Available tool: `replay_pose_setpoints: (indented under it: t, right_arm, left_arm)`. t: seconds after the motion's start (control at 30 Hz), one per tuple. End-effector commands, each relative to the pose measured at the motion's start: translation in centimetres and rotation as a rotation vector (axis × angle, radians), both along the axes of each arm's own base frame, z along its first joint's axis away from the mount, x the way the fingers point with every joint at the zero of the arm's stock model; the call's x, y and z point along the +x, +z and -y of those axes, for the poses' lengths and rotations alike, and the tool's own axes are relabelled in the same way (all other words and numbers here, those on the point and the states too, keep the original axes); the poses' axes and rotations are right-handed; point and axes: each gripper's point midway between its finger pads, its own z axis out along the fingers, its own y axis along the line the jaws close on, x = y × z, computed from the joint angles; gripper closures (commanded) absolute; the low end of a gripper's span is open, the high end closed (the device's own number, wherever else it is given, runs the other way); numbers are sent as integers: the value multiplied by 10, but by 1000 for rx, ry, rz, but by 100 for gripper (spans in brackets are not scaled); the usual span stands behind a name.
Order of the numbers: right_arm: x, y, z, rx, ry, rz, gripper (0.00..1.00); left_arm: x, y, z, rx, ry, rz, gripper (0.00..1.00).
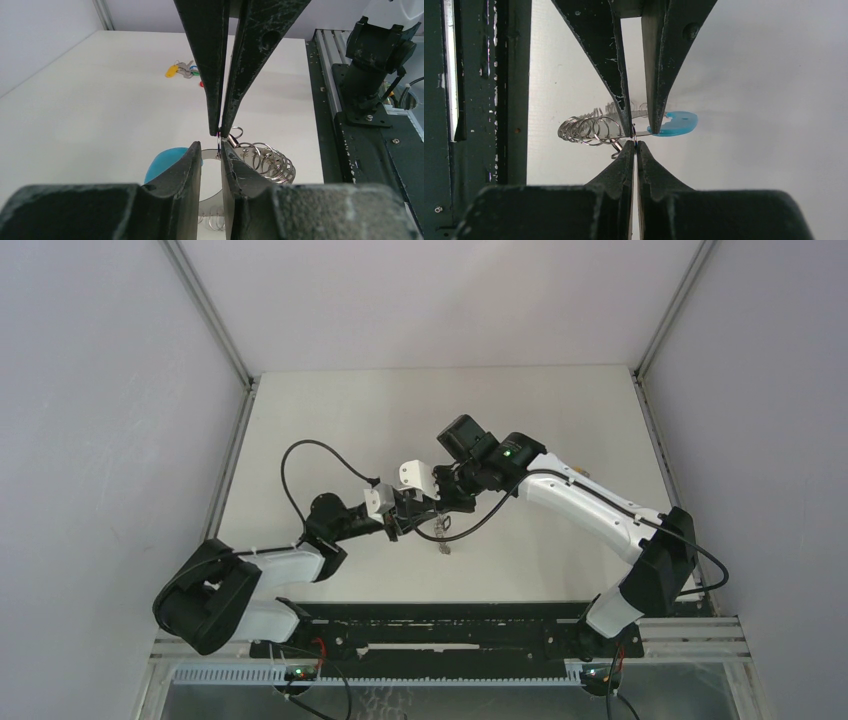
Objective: Put the keys on the keyring
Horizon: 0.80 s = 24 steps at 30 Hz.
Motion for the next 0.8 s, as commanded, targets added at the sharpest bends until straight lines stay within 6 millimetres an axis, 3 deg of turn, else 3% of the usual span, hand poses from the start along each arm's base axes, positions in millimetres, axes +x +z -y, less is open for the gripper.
replay_pose_setpoints:
  t: [0.0,0.4,0.53,0.67,0.77]
  right_arm:
    - [2,29,-12,90,31,60,100]
    - [-3,32,-18,109,51,62,100]
    - [-4,31,-19,110,56,59,100]
    - [-5,30,-19,108,57,61,100]
    - [-7,36,-18,129,59,73,100]
  left_arm:
    - [-4,8,2,-24,-19,28,76]
    - [-5,2,6,-2,-38,9,82]
    - [-6,6,7,-7,-45,15,87]
    - [-6,12,5,-22,-33,32,99]
    - [-6,18,2,-50,-11,50,100]
